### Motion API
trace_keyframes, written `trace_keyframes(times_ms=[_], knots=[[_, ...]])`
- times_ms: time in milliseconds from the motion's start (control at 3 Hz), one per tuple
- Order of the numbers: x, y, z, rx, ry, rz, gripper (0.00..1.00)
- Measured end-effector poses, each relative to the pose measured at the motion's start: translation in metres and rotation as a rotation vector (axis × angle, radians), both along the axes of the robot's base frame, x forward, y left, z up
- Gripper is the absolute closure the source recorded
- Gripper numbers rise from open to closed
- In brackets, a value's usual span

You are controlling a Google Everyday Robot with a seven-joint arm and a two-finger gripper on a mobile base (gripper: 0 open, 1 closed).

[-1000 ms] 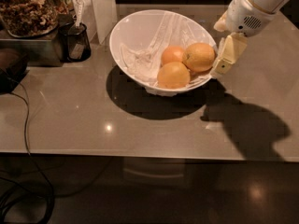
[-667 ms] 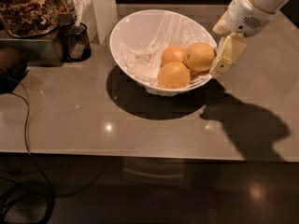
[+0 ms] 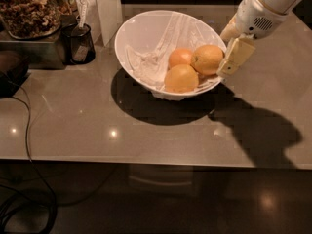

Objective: Pick orange from white bowl

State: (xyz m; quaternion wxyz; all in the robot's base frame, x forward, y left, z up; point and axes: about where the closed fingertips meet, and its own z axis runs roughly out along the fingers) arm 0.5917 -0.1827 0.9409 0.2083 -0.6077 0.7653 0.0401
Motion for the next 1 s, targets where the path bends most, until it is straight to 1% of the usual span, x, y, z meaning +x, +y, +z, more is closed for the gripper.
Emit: trace_keyframes(times_ms=[333,667,1000], knots=[[0.0,0.0,0.0,0.0,0.0,0.0,0.27],[0.0,0.0,0.0,0.0,0.0,0.0,0.16],[0.0065,0.0076,-0.0029,-0.004,0.005,0.018,0.16]])
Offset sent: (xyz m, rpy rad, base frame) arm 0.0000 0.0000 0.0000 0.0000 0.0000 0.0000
